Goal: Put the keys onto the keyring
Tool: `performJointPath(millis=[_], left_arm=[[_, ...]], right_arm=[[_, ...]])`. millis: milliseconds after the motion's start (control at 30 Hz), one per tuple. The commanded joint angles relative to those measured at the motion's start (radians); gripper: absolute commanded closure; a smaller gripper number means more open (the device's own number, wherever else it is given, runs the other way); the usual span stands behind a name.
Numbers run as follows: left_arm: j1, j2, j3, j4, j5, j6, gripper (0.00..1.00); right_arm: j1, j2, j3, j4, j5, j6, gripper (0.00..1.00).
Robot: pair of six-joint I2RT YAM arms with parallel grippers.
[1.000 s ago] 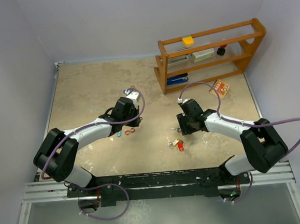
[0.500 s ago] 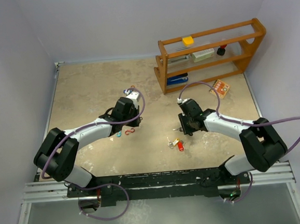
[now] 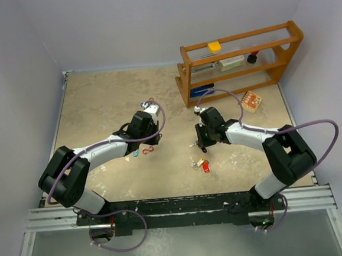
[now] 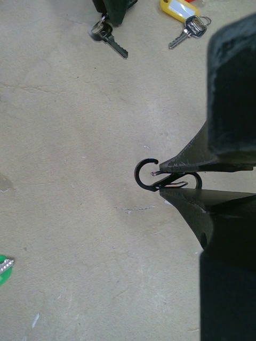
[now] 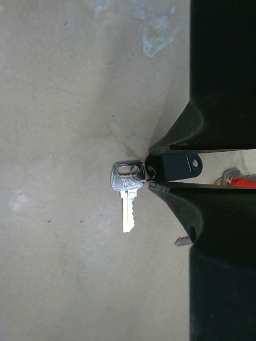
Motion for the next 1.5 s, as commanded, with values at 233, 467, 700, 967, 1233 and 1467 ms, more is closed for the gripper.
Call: performJointPath(millis=[233, 467, 700, 967, 1233, 1467], left_arm=[[-0.003, -0.026, 0.01, 0.016, -0.018, 0.027, 1.0], [-0.003, -0.02, 0.013, 0.04, 0.001, 0.013, 1.0], [-0.003, -0.003, 0.017, 0.059, 0.016, 0.0, 1.0], [-0.002, -0.008, 0.006, 0.074, 0.021, -0.009, 1.0], [-0.003, -0.005, 0.006, 0.078, 0.025, -0.011, 1.0], [-0.003, -0.001, 0.004, 0.079, 0.027, -0.011, 1.0]], right_arm=[[0.005, 0.038, 0.069, 0.096, -0.065, 0.041, 0.78], [0.005, -0.08, 0.042, 0.128, -0.051, 0.02, 0.79], [0.005, -0.105, 0.065, 0.055, -0.041, -0.01, 0.71], [0.005, -0.061, 0.048, 0.071, -0.008, -0.039, 0.65], [0.007, -0.002, 0.062, 0.088, -0.011, -0.044, 0.66], [0.007, 0.039, 0.08, 0.096, -0.011, -0.048, 0.67]])
